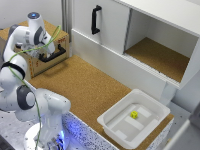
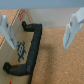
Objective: Grasp the drawer handle and open it
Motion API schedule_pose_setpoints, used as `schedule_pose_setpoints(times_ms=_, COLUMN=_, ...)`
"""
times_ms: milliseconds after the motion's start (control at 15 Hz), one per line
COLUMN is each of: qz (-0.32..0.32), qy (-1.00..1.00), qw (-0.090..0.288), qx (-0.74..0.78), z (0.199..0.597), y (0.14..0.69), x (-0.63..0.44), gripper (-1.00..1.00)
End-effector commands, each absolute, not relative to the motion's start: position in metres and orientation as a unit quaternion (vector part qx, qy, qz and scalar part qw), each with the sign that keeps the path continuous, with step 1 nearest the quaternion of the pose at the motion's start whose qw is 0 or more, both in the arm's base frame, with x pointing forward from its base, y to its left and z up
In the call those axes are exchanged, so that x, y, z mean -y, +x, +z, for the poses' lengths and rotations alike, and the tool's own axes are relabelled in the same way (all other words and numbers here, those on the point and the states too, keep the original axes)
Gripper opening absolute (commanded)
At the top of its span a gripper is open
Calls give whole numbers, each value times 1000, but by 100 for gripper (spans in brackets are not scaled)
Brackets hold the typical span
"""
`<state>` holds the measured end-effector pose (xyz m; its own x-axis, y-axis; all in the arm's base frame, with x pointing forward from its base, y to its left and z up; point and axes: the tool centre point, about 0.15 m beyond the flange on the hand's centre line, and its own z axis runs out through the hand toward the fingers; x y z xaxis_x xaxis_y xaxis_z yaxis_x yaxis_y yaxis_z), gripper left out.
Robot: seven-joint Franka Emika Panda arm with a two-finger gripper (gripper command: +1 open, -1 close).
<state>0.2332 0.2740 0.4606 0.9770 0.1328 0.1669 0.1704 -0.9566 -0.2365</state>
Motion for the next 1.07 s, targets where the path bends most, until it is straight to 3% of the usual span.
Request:
schedule_pose_setpoints(times_ms=0, qz=31, qy=-991, qw=85, qx=97, z=422, y=302, x=-323, gripper=100)
schedule_pose_setpoints(times_ms=267, qz=-8, qy=-997, qw=57, qx=43, z=383, y=300, x=-348, gripper=100)
schedule_pose_setpoints(times_ms=467, qz=-67, qy=-994, qw=87, qx=7, z=369, y=299, x=-350, gripper=100)
schedule_pose_setpoints(times_ms=667, qz=-99, qy=-991, qw=89, qx=12, z=357, y=313, x=-348, gripper=100)
schedule_pose_setpoints(times_ms=1000, qz=-55, qy=-991, qw=121, qx=23, z=340, y=350, x=-324, gripper=100)
